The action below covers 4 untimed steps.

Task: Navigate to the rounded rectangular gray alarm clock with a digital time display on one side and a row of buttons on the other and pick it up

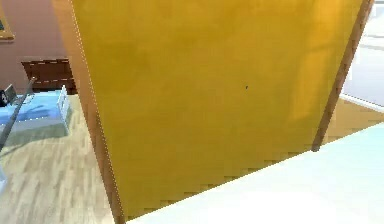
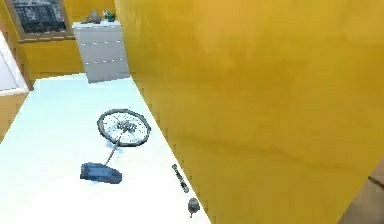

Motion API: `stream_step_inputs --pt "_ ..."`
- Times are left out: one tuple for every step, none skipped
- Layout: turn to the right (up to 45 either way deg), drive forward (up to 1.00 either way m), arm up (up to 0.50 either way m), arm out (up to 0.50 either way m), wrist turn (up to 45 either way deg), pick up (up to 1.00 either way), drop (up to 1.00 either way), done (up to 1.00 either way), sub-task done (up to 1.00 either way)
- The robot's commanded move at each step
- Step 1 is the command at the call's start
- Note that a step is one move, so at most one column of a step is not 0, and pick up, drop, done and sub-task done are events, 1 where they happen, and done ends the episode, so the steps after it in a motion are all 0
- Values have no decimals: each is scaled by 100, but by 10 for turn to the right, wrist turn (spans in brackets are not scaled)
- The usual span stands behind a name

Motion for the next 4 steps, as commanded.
stream_step_inputs --pt "450 0 0 0 0 0 0 0 0" --pt "90 0 0 0 0 0 0 0 0" --pt "0 100 0 0 0 0 0 0 0" --pt "0 100 0 0 0 0 0 0 0"
